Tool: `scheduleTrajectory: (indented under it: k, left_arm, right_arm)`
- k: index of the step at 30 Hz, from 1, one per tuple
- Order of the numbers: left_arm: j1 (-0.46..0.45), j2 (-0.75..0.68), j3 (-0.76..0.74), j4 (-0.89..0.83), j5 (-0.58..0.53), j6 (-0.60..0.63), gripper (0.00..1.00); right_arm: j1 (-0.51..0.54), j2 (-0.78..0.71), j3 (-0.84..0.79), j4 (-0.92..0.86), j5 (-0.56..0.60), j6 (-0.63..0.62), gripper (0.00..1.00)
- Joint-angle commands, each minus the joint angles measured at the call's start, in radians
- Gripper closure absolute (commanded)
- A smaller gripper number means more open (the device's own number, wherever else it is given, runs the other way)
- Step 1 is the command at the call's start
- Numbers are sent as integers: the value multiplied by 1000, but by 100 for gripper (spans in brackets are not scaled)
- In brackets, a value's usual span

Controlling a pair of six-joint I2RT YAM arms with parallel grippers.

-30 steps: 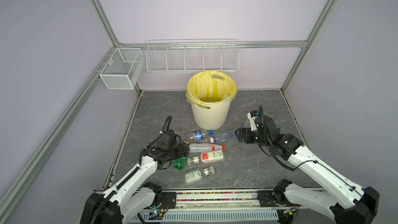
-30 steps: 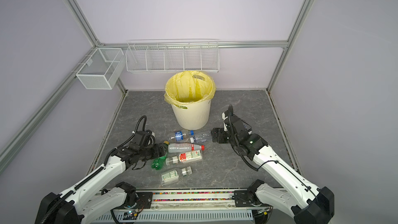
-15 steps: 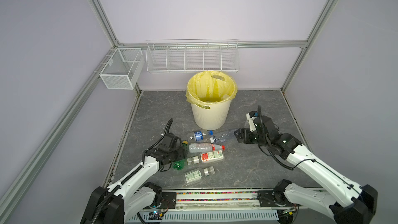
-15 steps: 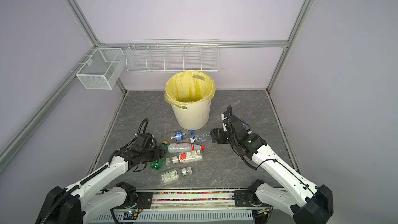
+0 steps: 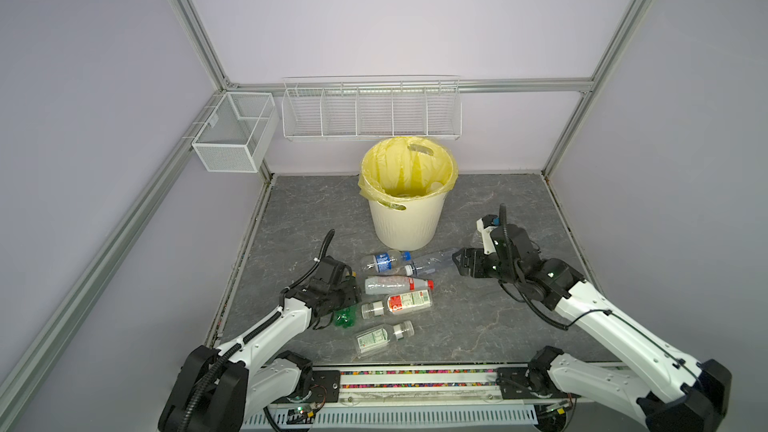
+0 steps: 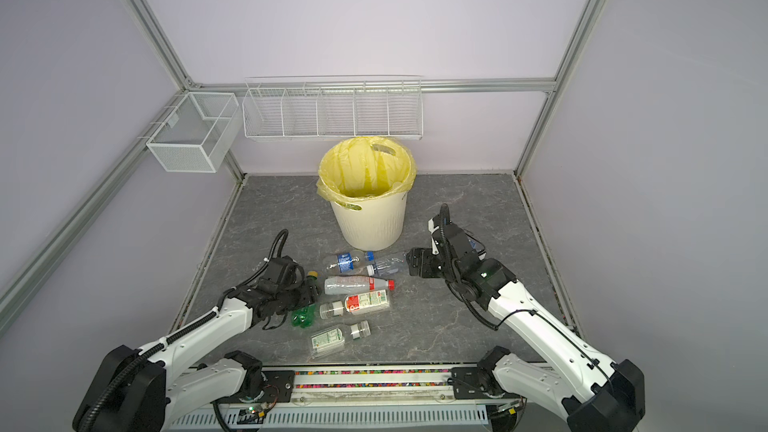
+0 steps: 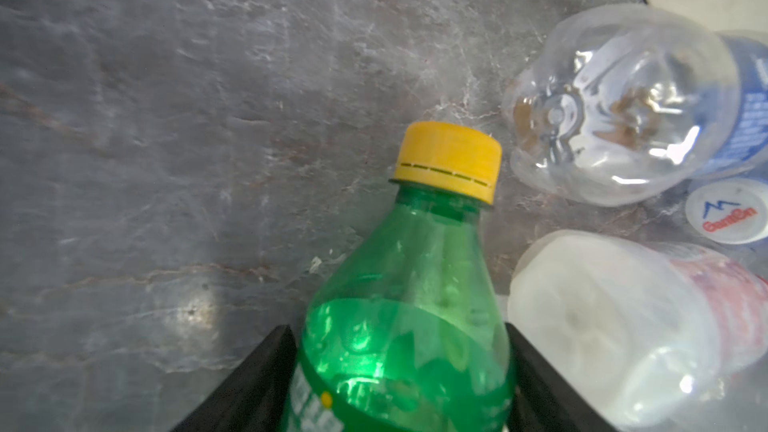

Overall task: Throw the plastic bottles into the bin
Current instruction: 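Lower the left gripper onto the green yellow-cap bottle while the right hovers, then close the left gripper on the green bottle and lift it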

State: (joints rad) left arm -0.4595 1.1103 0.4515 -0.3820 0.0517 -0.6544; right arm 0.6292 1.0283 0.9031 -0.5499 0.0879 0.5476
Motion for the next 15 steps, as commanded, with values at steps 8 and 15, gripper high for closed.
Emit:
scheduleTrajectory:
  k: [8, 15]
  left_arm:
    - [-5, 45, 30, 2, -24, -18, 36]
    - [-5, 101, 80, -17, -10, -35, 42]
  right_arm:
    - [0, -53, -64, -21, 4, 20, 12]
    - [1, -66, -68, -22, 3, 21, 12]
